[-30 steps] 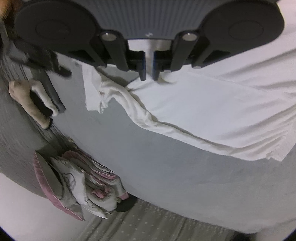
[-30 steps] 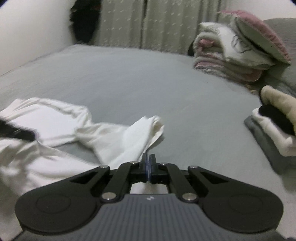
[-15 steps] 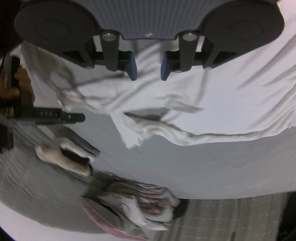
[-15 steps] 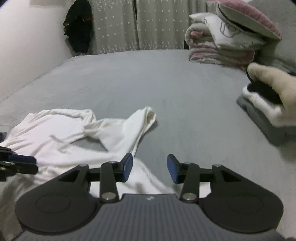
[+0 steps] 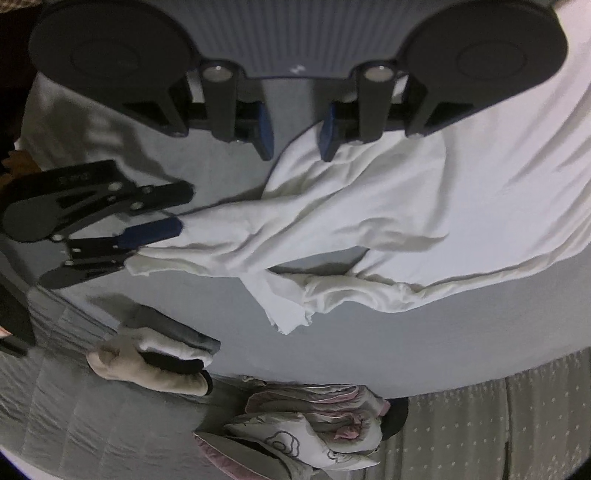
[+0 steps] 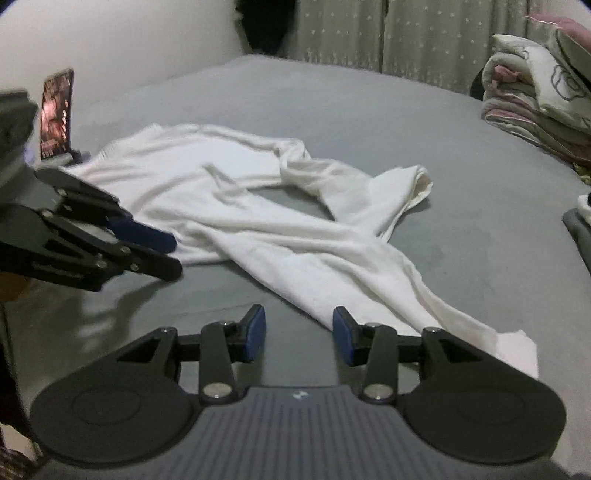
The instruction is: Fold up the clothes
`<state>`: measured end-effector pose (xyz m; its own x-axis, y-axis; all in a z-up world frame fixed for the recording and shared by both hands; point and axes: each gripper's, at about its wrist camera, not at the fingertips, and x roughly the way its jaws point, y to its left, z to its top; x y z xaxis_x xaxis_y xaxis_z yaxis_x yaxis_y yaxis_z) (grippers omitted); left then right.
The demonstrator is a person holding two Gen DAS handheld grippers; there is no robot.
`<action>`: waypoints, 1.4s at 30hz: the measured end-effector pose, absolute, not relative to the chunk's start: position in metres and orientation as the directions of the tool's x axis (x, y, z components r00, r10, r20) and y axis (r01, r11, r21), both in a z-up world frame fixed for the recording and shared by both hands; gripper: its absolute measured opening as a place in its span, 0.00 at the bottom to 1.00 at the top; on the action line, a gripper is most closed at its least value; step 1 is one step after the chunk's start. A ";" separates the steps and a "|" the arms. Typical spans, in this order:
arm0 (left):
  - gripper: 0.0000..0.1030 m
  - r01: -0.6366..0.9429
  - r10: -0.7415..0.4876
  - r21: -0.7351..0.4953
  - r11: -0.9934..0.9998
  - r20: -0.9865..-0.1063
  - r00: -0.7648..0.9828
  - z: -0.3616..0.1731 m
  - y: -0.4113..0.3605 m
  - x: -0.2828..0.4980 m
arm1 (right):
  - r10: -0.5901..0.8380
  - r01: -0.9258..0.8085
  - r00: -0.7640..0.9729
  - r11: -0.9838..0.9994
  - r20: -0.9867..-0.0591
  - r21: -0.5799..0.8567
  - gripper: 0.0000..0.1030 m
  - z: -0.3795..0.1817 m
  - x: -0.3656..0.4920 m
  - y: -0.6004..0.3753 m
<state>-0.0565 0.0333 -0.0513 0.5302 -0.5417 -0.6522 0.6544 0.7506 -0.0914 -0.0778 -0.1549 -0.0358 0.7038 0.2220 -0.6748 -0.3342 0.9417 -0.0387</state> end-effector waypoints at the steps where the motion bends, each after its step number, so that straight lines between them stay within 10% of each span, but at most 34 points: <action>1: 0.25 0.655 -0.538 -0.082 0.752 -0.651 0.536 -0.052 0.032 -0.057 | 0.215 -0.336 0.707 0.941 -0.673 -0.052 0.35 -0.038 -0.075 -0.155; 3: 0.14 0.651 -0.527 -0.061 0.756 -0.646 0.552 -0.052 0.030 -0.058 | 0.198 -0.325 0.715 0.943 -0.671 -0.067 0.11 -0.039 -0.071 -0.157; 6: 0.01 0.652 -0.527 -0.049 0.757 -0.636 0.564 -0.050 0.030 -0.059 | 0.185 -0.305 0.721 0.950 -0.668 -0.066 0.03 -0.038 -0.067 -0.163; 19: 0.01 0.786 -0.707 -0.127 0.605 -0.540 0.457 -0.018 0.048 -0.106 | 0.170 -0.309 0.764 0.943 -0.622 -0.122 0.02 -0.007 -0.112 -0.184; 34: 0.03 0.814 -0.689 -0.170 0.555 -0.643 0.335 -0.049 0.054 -0.123 | 0.172 -0.383 0.658 0.914 -0.733 -0.130 0.08 -0.032 -0.137 -0.169; 42: 0.28 0.821 -0.687 -0.167 0.546 -0.650 0.325 -0.040 0.054 -0.120 | 0.137 -0.352 0.656 0.925 -0.742 -0.140 0.28 -0.027 -0.140 -0.166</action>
<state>-0.1203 0.0535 -0.0398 0.3246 -0.6871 -0.6500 0.8213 0.5456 -0.1666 -0.1395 -0.1655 -0.0268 0.6558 0.1369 -0.7424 -0.3522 0.9253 -0.1405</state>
